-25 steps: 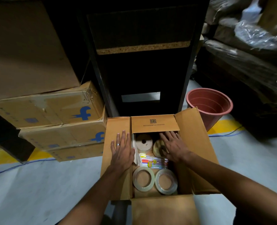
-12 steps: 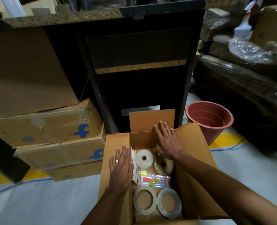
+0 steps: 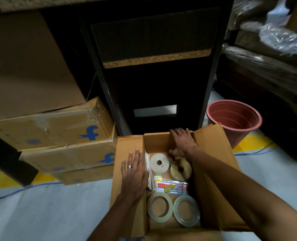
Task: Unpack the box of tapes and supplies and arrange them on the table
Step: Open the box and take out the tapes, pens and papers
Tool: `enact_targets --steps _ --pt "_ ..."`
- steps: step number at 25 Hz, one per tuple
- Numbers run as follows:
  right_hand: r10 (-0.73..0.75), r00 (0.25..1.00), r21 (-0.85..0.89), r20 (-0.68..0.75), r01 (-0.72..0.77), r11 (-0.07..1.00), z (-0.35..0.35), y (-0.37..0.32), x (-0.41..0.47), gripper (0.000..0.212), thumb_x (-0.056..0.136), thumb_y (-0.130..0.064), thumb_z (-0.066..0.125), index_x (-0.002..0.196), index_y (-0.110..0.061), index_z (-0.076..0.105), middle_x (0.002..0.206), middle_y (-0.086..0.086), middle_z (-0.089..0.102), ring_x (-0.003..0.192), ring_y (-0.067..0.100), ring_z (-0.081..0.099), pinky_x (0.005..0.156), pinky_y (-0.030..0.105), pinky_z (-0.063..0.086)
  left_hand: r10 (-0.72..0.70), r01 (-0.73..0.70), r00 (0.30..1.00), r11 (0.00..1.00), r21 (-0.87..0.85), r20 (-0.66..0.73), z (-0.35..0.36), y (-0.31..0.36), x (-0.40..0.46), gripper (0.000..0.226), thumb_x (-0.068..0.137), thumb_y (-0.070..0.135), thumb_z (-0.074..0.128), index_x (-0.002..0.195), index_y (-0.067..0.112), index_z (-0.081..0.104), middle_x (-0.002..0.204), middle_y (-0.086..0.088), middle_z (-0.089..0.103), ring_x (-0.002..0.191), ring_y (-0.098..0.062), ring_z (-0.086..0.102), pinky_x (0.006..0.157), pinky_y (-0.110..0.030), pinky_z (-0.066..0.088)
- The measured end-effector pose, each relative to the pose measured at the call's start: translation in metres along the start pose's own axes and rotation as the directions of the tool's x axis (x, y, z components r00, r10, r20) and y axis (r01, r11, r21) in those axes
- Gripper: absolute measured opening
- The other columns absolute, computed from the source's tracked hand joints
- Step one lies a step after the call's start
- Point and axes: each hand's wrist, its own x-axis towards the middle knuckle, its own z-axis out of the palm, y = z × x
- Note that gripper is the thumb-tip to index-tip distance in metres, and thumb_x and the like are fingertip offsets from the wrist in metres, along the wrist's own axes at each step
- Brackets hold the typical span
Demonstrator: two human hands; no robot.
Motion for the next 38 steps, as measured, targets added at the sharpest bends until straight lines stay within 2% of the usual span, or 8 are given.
enact_targets --steps 7,13,17,21,24,27,33,38 --pt "-0.001 0.999 -0.026 0.05 0.002 1.0 -0.007 0.001 0.003 0.103 0.084 -0.046 0.069 0.159 -0.016 0.006 0.164 0.012 0.016 0.152 0.034 0.012 0.124 0.052 0.01 0.022 -0.023 0.999 0.999 0.027 0.032 -0.004 0.001 0.0 0.078 0.094 0.057 0.011 0.159 0.015 0.005 0.167 -0.003 -0.006 0.154 -0.024 -0.004 0.122 -0.054 0.009" --pt "-0.032 0.999 0.001 0.041 0.032 1.0 -0.009 -0.005 -0.02 0.103 0.089 -0.045 0.067 0.16 -0.016 -0.003 0.167 0.013 0.001 0.154 0.033 0.0 0.125 0.051 0.009 0.013 -0.014 1.0 0.999 0.046 0.028 -0.002 0.001 -0.001 0.081 0.093 0.061 0.015 0.159 0.016 0.005 0.168 -0.003 -0.005 0.154 -0.026 -0.002 0.121 -0.055 0.01" --pt "-0.118 0.992 -0.061 0.051 0.121 0.991 -0.021 -0.019 -0.059 0.1 0.092 -0.043 0.063 0.16 -0.018 -0.005 0.165 0.018 0.005 0.152 0.036 0.011 0.123 0.051 0.02 0.006 -0.008 1.0 0.999 0.048 0.029 -0.007 0.007 -0.009 0.079 0.092 0.057 0.02 0.158 0.014 0.013 0.167 -0.009 0.005 0.154 -0.031 0.008 0.12 -0.056 0.016" --pt "-0.2 0.946 -0.138 0.254 0.24 0.961 -0.014 -0.043 -0.111 0.078 0.093 -0.045 0.06 0.153 -0.015 0.023 0.145 0.016 0.039 0.127 0.033 0.048 0.096 0.042 0.047 0.114 -0.109 0.991 0.991 0.082 -0.063 -0.019 0.028 -0.041 0.057 0.081 0.046 0.053 0.132 0.02 0.053 0.134 -0.011 0.05 0.121 -0.029 0.046 0.097 -0.046 0.04" --pt "-0.147 0.851 -0.179 0.503 0.27 0.946 0.016 -0.056 -0.134 0.072 0.089 -0.041 0.067 0.147 -0.012 0.036 0.141 0.017 0.046 0.124 0.033 0.053 0.093 0.04 0.05 0.33 -0.331 0.943 0.941 0.066 0.028 -0.011 0.047 -0.062 0.035 0.077 0.038 0.051 0.106 0.02 0.06 0.11 -0.006 0.054 0.098 -0.026 0.053 0.078 -0.041 0.046" --pt "-0.076 0.81 -0.185 0.582 0.224 0.957 0.045 -0.058 -0.133 0.061 0.087 -0.044 0.071 0.135 -0.013 0.051 0.134 0.014 0.056 0.121 0.029 0.058 0.091 0.037 0.053 0.3 -0.311 0.926 0.95 0.015 0.228 0.002 0.058 -0.069 0.043 0.08 0.034 0.048 0.12 0.018 0.055 0.119 -0.008 0.051 0.105 -0.028 0.054 0.085 -0.041 0.048" --pt "0.05 0.909 -0.034 0.414 -0.04 0.999 0.071 -0.041 -0.103 0.067 0.094 -0.04 0.062 0.147 -0.012 0.033 0.151 0.016 0.033 0.137 0.035 0.038 0.105 0.042 0.046 0.158 -0.187 0.939 0.98 0.069 0.306 0.015 0.076 -0.042 0.067 0.078 0.038 0.061 0.138 0.015 0.04 0.13 -0.01 0.045 0.118 -0.03 0.048 0.091 -0.04 0.048" --pt "0.067 0.957 -0.038 0.283 -0.058 0.998 0.086 -0.021 -0.069 0.094 0.087 -0.051 0.067 0.154 -0.01 0.016 0.155 0.02 0.024 0.139 0.038 0.028 0.11 0.043 0.039 0.123 -0.124 0.948 0.992 -0.013 0.295 0.037 0.076 0.011 0.086 0.076 0.037 0.07 0.146 0.01 0.029 0.145 -0.014 0.034 0.135 -0.032 0.034 0.11 -0.037 0.037"
